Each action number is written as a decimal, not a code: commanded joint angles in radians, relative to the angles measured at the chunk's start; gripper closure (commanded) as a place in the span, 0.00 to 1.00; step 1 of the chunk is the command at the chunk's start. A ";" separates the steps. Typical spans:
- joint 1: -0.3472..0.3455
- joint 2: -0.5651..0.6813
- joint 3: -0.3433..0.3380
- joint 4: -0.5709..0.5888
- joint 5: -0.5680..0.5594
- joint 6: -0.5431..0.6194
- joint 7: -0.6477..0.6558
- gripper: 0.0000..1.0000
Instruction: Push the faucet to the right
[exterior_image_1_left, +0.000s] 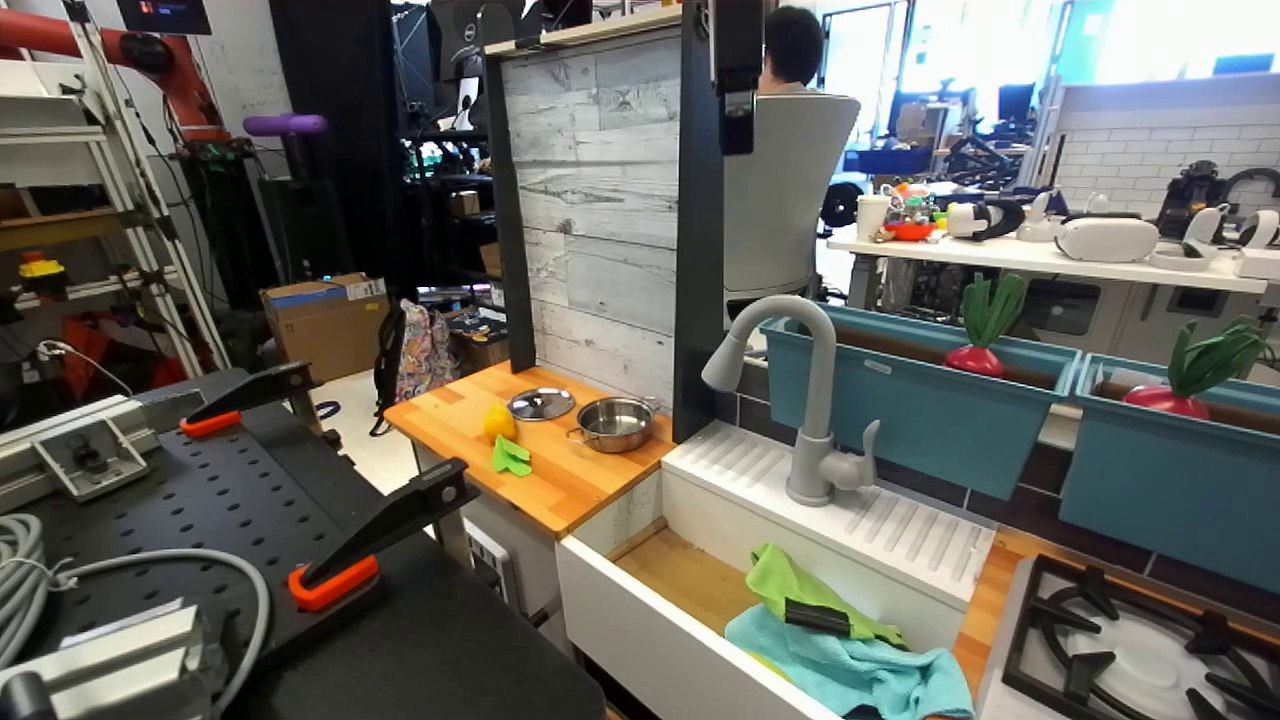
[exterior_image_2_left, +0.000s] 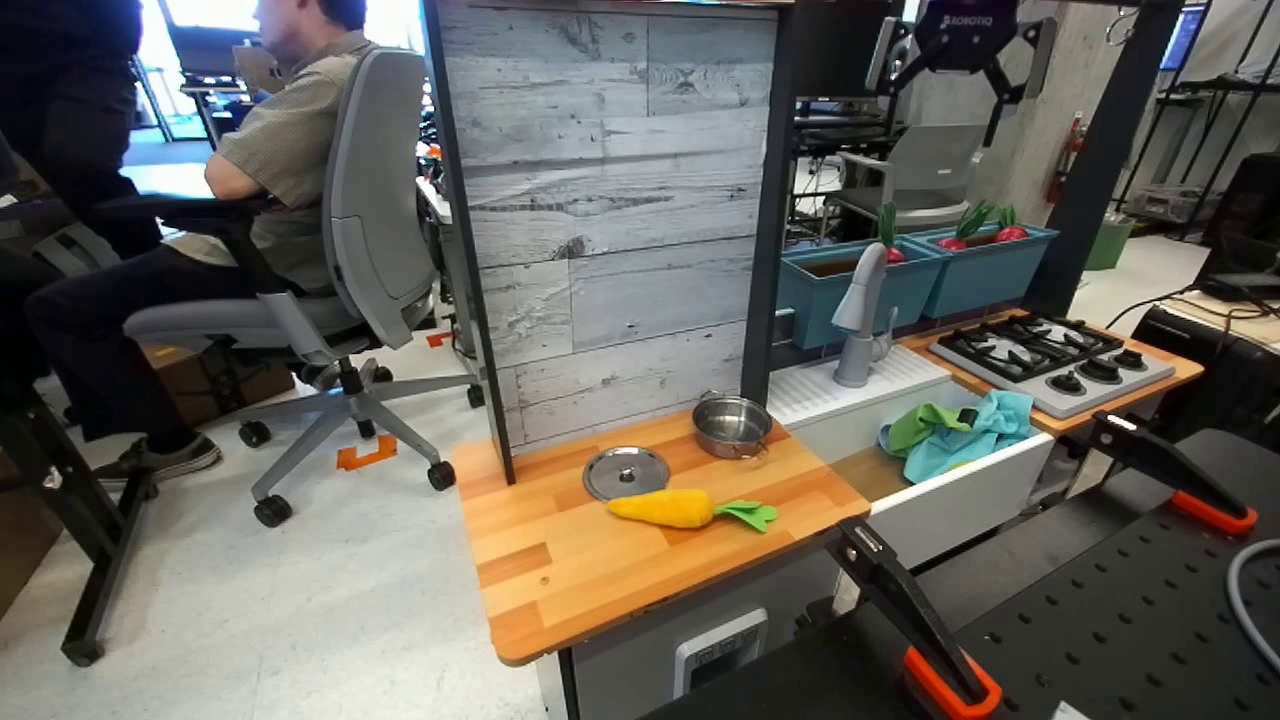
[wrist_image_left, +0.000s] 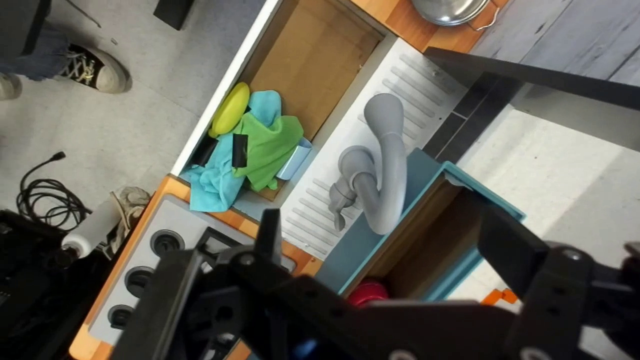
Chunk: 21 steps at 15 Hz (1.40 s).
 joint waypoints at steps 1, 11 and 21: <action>0.017 0.026 -0.033 -0.014 -0.028 0.020 0.009 0.00; 0.031 0.161 -0.042 -0.005 -0.012 0.113 0.008 0.00; 0.055 0.240 -0.022 -0.010 0.026 0.232 -0.020 0.00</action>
